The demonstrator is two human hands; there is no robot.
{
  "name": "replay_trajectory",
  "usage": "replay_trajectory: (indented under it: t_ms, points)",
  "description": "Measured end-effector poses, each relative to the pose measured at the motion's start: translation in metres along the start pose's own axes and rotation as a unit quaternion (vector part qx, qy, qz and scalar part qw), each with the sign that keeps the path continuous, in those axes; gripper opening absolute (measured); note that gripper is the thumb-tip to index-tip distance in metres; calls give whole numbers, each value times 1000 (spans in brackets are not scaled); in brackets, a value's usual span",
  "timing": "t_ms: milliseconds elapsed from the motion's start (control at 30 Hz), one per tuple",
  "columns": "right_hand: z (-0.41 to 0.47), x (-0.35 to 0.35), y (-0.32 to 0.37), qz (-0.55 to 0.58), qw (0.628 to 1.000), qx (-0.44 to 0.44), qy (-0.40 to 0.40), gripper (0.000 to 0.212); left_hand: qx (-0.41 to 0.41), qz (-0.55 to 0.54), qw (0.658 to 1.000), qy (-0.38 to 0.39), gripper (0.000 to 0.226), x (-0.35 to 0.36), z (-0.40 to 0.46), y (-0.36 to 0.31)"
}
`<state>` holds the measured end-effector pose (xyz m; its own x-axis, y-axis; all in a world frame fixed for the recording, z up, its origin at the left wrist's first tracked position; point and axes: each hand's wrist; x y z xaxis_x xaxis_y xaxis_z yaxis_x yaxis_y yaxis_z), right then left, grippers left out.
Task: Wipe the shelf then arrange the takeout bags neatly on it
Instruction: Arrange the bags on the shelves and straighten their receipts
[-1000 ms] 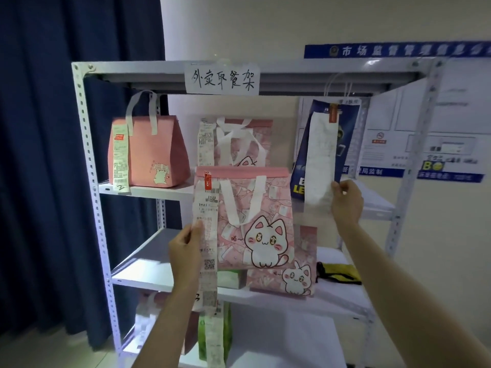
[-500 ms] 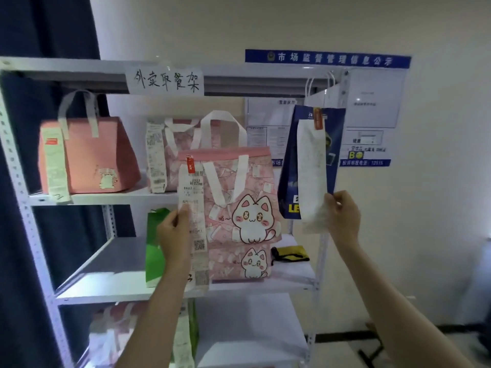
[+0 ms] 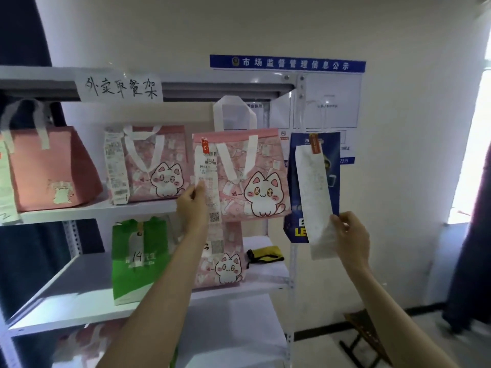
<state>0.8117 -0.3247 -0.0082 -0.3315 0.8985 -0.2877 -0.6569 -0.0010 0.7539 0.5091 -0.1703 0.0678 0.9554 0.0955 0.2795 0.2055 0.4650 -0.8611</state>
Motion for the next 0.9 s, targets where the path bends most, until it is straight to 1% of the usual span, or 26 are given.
replay_trajectory:
  t_ms: [133, 300, 400, 567, 733, 900]
  points:
    - [8, -11, -19, 5, 1000, 4, 7, 15, 31, -18, 999, -16, 40, 31, 20, 1]
    - [22, -17, -38, 2, 1000, -3, 8, 17, 39, -18, 998, -37, 32, 56, 44, -4]
    - [28, -17, -45, 9, 1000, -10, 10, 16, 59, 6, 997, -39, 34, 63, 62, -3]
    - [38, -14, -51, 24, 1000, -7, 17, 14, 76, 36, 995, -44, 42, 72, 88, 22]
    - [43, -1, -56, 23, 999, -12, 33, 11, 111, 77, 989, -51, 41, 79, 99, 40]
    - [42, 12, -58, 32, 998, -10, 47, 14, 136, 91, 985, -58, 44, 81, 106, 52]
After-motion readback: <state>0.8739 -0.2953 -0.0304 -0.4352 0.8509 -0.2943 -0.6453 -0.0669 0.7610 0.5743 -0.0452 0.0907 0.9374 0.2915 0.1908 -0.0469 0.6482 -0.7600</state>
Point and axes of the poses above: each hand's wrist, its own z-axis towards the middle knuckle, its own x-axis out of the palm, y = z × x, and after that the axes turned 7 degrees about -z, right-handed
